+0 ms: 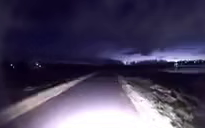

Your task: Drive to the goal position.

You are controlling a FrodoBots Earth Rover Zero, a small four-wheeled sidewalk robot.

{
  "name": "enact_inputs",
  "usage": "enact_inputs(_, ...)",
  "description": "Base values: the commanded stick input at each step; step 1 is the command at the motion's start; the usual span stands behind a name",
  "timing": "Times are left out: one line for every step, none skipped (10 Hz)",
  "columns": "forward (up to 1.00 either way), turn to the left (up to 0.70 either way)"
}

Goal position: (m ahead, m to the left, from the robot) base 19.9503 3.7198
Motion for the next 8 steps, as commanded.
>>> enact_inputs(0.7, 0.0)
enact_inputs(0.7, 0.0)
enact_inputs(0.7, 0.0)
enact_inputs(0.7, 0.0)
enact_inputs(0.7, 0.0)
enact_inputs(0.7, 0.0)
enact_inputs(0.7, 0.0)
enact_inputs(0.7, 0.0)
